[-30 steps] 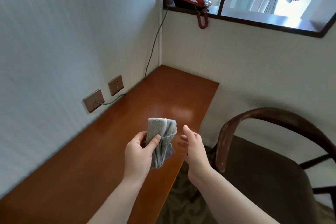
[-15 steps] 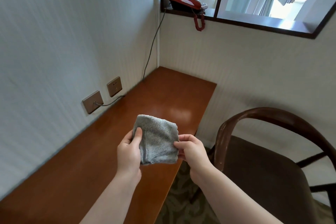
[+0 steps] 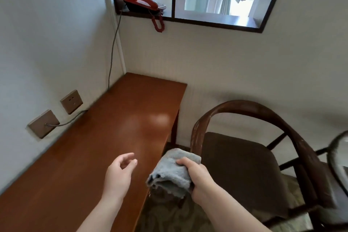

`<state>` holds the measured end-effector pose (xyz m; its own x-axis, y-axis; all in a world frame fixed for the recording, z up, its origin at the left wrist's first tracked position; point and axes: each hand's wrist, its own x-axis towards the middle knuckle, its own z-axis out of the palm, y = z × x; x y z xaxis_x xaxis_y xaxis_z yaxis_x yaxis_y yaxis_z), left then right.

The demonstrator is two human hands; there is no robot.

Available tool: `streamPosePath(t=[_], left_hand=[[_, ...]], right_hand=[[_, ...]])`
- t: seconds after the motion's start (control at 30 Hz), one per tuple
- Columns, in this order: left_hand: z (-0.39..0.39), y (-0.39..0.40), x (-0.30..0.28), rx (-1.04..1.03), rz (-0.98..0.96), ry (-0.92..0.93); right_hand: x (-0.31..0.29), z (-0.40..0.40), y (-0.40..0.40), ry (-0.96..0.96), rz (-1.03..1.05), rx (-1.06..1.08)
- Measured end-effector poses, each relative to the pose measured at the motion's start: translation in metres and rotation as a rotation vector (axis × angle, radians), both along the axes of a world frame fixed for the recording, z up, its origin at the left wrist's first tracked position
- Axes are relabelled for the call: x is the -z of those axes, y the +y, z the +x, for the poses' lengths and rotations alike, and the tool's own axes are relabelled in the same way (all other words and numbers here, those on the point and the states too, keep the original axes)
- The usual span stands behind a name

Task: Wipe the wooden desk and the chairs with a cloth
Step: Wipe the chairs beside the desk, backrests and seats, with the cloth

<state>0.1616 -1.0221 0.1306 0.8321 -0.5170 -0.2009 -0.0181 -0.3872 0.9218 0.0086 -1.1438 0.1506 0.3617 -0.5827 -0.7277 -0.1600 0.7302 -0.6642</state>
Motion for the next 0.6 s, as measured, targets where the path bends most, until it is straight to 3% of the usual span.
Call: streamPosePath(t=[0.13,0.3,0.47,0.53,0.6], left_hand=[[-0.022,-0.009,0.015,0.102,0.116,0.035],[-0.052,-0.027,0.020,0.098,0.105,0.019],[-0.053,-0.053,0.041,0.267,0.301,-0.205],[-0.041,-0.071,0.050,0.279,0.383,-0.374],[-0.026,-0.092,0.054,0.258,0.370,-0.413]], right_hand=[[0.033,-0.060,-0.034,0.195,-0.018,0.198],[0.057,-0.109,-0.066,0.257,0.031,0.283],[0.077,-0.119,-0.087,0.313,-0.010,0.247],[0.084,-0.119,-0.097,0.308,-0.036,0.256],[0.089,-0.113,-0.110,0.326,-0.029,0.280]])
